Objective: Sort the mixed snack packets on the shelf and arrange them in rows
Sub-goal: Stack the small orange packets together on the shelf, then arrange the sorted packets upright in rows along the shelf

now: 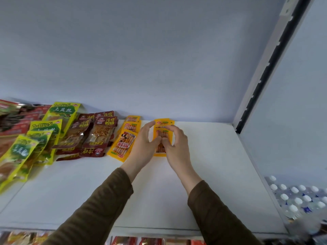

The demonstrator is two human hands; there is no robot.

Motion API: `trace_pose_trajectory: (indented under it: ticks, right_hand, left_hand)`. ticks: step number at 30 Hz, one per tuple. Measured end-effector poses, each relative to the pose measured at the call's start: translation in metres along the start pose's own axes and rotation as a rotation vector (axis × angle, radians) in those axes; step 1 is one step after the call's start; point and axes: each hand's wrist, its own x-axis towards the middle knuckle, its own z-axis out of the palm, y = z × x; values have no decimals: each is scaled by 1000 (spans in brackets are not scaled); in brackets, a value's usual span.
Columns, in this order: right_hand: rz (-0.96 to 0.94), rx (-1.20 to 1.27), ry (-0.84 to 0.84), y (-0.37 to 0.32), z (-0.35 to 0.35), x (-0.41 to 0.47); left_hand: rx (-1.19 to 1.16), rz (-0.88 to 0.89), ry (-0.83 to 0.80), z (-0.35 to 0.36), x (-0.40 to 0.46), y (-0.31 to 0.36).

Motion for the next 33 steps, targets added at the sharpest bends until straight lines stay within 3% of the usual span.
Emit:
trace_pose_trajectory:
  ticks: [6, 11, 25, 33]
  right_hand:
    - [-191, -371, -148, -22, 4, -15]
    - [-332, -562, -245, -51, 36, -38]
    - [-437, -623, -348, -162, 197, -137]
    - [-474, -610, -407, -199, 270, -141]
  left_hand:
    - [511, 192, 21, -48, -30, -10]
    - [701, 197, 27, -101, -60, -29]
    - [860, 83, 142, -326, -153, -94]
    - [845, 18, 186, -401, -162, -131]
